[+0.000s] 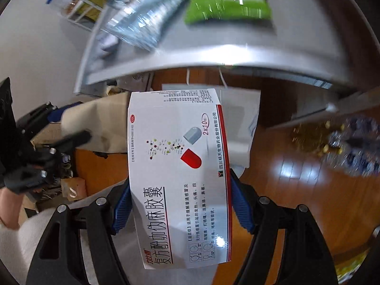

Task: Collect trash
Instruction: 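Lower cup and medicine box into the white paper bag and open both tools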

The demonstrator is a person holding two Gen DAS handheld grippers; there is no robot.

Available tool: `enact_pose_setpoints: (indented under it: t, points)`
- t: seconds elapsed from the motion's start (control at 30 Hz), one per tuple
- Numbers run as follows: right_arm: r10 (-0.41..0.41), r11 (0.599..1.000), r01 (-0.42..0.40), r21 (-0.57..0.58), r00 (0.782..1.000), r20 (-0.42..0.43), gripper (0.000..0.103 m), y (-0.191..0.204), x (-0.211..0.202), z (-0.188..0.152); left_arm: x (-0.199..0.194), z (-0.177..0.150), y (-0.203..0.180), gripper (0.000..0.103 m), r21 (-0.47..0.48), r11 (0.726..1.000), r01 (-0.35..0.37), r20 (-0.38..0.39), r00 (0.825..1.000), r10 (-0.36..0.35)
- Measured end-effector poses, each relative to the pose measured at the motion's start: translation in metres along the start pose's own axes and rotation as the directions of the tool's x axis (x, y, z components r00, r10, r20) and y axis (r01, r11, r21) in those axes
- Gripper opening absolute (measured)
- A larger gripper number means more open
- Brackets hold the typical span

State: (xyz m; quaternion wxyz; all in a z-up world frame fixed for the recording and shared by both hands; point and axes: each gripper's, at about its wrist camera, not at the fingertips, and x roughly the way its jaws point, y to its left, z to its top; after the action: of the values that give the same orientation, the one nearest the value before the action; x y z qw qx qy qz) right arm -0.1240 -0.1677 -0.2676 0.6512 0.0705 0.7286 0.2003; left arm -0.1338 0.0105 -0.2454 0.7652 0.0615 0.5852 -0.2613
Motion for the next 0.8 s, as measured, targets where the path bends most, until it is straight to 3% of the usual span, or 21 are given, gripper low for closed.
enact_pose_setpoints:
  t: [0.2,0.4,0.47,0.57,0.8]
  points:
    - [-0.01,0.999,0.011,0.041,1.0,-0.019,0.071,-0.006,0.03,0.016,0.028,0.006,0.004,0.057,0.013,0.998,-0.06,-0.027,0.998,0.06]
    - [-0.032,0.998,0.033,0.054,0.999,-0.014,0.072,-0.007,0.042,0.028,0.037,0.007,0.005,0.058,0.021,0.997,-0.075,-0.035,0.996,0.076]
    - [-0.037,0.998,0.037,0.058,0.999,-0.009,0.073,-0.007,0.044,0.03,0.037,0.008,0.005,0.058,0.028,0.996,-0.089,-0.033,0.995,0.09]
    - [-0.031,0.997,0.031,0.071,1.0,0.0,0.084,-0.007,0.045,0.032,0.038,0.01,-0.001,0.058,0.025,0.996,-0.088,-0.036,0.995,0.089]
    - [-0.038,0.998,0.037,0.053,0.999,0.016,0.085,-0.01,0.036,0.031,0.023,0.011,0.0,0.064,0.02,0.994,-0.104,-0.018,0.994,0.104]
